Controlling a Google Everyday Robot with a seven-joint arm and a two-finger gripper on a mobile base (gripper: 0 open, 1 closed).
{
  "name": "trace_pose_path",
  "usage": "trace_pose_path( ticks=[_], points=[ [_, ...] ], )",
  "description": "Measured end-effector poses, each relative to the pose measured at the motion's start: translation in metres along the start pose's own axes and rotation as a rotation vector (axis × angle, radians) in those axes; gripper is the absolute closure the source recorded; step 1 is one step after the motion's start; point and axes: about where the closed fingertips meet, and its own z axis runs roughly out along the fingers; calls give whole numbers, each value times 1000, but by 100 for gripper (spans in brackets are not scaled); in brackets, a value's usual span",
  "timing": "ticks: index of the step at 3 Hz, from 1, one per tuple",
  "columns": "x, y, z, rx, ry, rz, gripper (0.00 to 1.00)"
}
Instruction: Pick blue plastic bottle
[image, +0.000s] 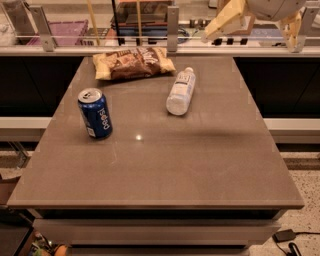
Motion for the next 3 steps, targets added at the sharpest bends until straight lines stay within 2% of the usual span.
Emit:
trace_pose_path(
  ticks=[2,3],
  points=[
    [-33,24,27,13,12,99,0],
    [-41,35,40,14,21,114,0]
  ],
)
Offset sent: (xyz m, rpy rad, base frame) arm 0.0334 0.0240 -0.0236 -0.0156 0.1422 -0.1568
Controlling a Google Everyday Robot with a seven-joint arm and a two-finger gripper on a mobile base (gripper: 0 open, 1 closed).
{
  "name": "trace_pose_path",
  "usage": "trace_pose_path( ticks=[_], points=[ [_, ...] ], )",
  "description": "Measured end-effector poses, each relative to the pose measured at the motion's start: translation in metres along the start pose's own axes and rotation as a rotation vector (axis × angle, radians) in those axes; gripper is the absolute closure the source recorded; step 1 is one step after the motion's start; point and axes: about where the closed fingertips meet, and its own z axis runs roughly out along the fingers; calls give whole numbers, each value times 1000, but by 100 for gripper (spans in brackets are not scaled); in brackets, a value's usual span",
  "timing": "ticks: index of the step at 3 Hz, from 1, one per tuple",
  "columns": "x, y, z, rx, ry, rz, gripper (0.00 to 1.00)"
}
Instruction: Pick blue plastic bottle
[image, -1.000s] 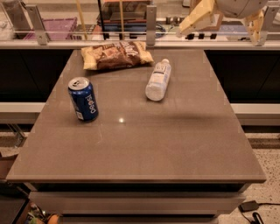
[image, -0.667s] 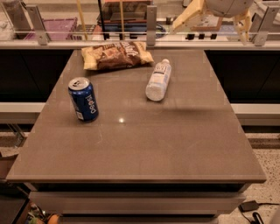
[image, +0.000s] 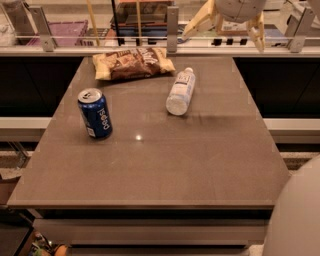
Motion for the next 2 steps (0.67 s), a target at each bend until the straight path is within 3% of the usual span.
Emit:
trace_pose_path(
  ticks=[2],
  points=[
    [-2,26,30,-41,51,-4,0]
  ],
)
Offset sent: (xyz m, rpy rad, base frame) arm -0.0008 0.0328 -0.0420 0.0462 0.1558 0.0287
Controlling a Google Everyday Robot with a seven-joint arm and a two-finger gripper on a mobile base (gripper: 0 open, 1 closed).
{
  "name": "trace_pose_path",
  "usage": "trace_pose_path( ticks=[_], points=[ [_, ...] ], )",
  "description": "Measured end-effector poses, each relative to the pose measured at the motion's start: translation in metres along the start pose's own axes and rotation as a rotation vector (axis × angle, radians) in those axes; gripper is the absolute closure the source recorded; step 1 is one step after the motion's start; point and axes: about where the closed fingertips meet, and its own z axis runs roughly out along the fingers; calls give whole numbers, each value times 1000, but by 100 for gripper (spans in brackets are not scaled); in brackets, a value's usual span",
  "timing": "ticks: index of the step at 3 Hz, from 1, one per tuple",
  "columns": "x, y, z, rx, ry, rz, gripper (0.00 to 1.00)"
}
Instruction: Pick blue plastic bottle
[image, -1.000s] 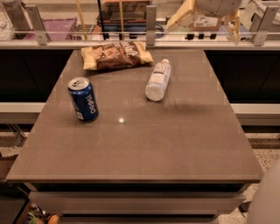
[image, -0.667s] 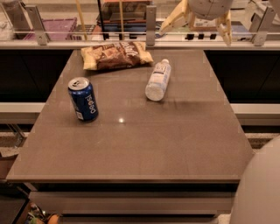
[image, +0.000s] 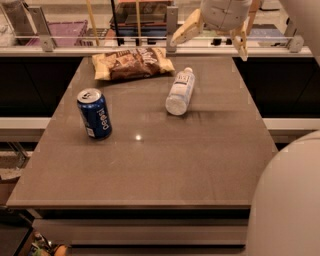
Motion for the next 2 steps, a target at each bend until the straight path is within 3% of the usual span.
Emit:
trace_pose_path(
  ticks=[2],
  points=[
    [3,11,31,-23,55,15,0]
  ],
)
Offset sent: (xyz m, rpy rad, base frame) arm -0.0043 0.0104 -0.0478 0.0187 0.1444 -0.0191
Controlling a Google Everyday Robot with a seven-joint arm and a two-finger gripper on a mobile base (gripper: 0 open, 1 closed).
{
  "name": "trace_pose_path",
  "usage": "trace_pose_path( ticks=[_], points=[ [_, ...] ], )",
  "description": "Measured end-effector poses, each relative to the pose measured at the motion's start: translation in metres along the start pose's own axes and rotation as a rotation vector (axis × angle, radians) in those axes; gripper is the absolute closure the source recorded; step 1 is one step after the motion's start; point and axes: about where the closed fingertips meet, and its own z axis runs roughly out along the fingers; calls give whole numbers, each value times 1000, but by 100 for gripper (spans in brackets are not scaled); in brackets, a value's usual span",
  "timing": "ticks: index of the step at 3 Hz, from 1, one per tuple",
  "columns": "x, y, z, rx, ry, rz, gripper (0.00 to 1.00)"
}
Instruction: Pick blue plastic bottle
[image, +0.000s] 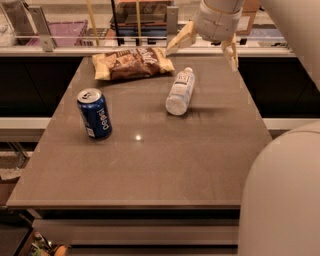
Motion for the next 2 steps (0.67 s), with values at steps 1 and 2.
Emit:
trace_pose_path(
  ticks=[1,2],
  points=[
    [-3,3,25,14,43,1,0],
    [-5,5,43,23,76,-1,0]
  ],
)
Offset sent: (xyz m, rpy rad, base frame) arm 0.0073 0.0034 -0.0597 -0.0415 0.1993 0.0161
